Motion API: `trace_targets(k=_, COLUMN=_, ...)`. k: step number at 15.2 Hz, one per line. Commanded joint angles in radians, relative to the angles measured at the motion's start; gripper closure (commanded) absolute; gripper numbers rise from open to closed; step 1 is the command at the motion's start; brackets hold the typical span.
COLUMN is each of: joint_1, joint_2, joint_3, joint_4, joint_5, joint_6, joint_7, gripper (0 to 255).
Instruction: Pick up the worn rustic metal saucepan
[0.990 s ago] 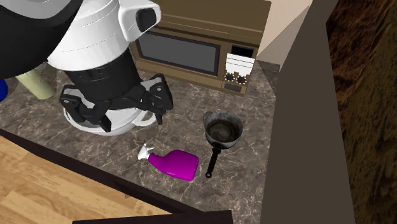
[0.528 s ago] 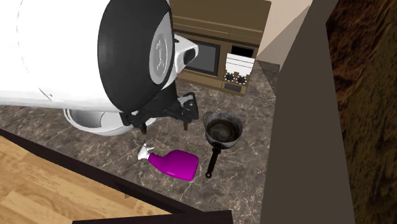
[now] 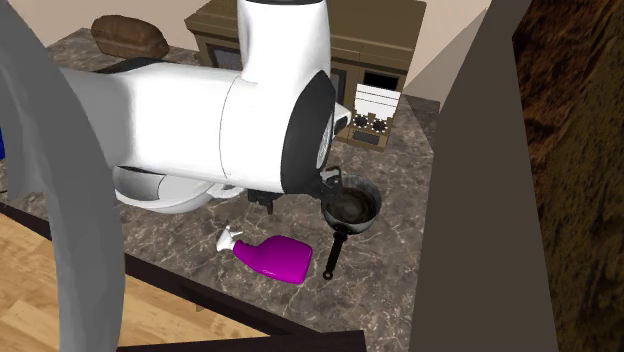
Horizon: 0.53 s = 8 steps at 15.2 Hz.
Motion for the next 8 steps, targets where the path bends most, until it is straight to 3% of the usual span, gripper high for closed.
trace_targets(k=1, joint_1=-0.009, joint_2=0.079, joint_3=-0.021, joint_4=0.012, joint_5=0.01, joint_6=0.061, joint_7=-0.018, gripper=0)
trace_targets(k=8, joint_1=-0.042, joint_2=0.35, joint_3=-0.066, joint_4=0.1, joint_5=0.096, joint_6=0.213, joint_7=-0.094, gripper=0)
